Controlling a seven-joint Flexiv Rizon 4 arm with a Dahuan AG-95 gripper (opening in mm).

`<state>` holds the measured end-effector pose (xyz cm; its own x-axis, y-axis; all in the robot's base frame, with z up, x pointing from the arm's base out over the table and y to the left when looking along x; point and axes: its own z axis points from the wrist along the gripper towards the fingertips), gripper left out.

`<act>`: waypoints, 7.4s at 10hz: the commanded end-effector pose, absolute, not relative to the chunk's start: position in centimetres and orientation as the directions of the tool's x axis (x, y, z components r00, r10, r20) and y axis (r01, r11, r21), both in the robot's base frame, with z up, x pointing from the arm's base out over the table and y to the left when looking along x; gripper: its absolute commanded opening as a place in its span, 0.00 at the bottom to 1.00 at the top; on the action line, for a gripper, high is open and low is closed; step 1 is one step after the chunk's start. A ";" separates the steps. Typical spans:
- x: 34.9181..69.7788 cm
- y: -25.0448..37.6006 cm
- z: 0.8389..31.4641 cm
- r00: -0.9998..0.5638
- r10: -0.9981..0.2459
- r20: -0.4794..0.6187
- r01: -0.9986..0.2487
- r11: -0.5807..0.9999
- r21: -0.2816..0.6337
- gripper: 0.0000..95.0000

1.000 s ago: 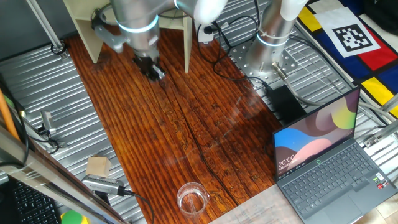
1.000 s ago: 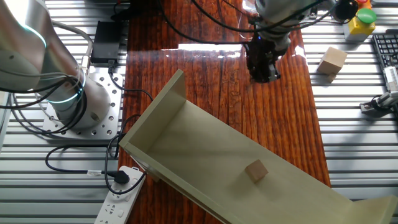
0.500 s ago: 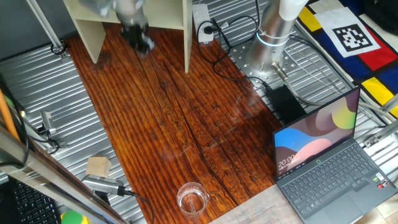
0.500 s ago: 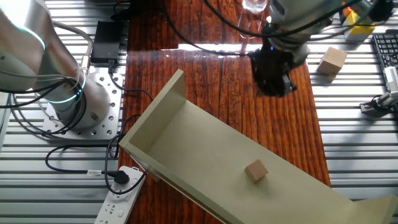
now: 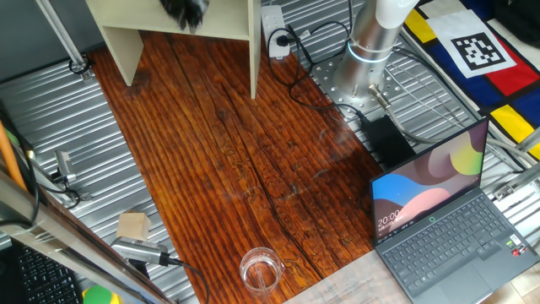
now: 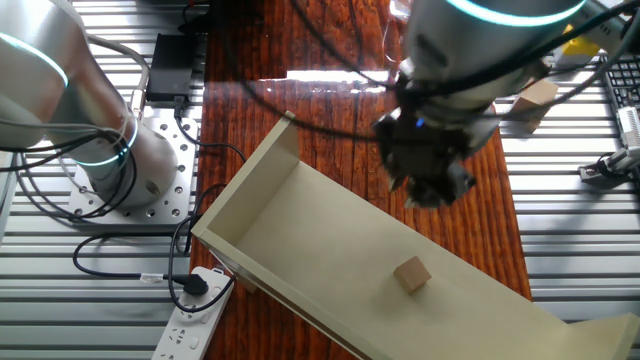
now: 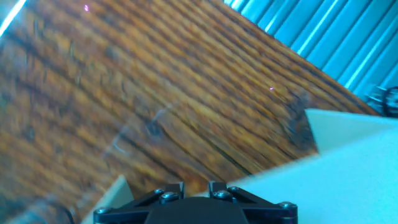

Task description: Take the object down from the shelf

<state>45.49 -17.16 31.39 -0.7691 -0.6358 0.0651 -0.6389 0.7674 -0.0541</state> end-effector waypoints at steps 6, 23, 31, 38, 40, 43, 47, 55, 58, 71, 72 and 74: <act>45.4 -17.9 32.2 -0.805 -0.592 0.043 -0.593 0.802 -0.072 0.20; 45.6 -23.0 32.6 -0.740 -0.672 0.015 -0.671 0.738 -0.067 0.20; 45.5 -26.5 30.8 -0.695 -0.718 0.030 -0.719 0.693 -0.054 0.40; 45.8 -26.0 29.2 -0.704 -0.711 -0.004 -0.710 0.703 -0.045 0.40; 45.9 -25.9 28.9 -0.717 -0.697 -0.020 -0.696 0.717 -0.041 0.40; 45.9 -25.6 28.7 -0.722 -0.691 -0.036 -0.690 0.723 -0.043 0.40; 46.0 -25.2 28.4 -0.731 -0.680 -0.062 -0.677 0.733 -0.059 0.00; 45.8 -18.5 30.0 -0.795 -0.602 -0.079 -0.601 0.798 -0.041 0.00; 45.3 -15.3 28.5 -0.801 -0.593 -0.081 -0.593 0.805 -0.037 0.00; 45.3 -15.4 28.9 -0.711 -0.702 0.043 -0.703 0.711 -0.020 0.00; 45.3 -15.4 28.9 -0.721 -0.692 0.042 -0.693 0.721 -0.022 0.00; 45.5 -14.1 28.4 -0.745 -0.666 0.033 -0.667 0.744 -0.030 0.00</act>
<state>45.30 -14.82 28.72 -0.7405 -0.6712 0.0332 -0.6720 0.7401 -0.0263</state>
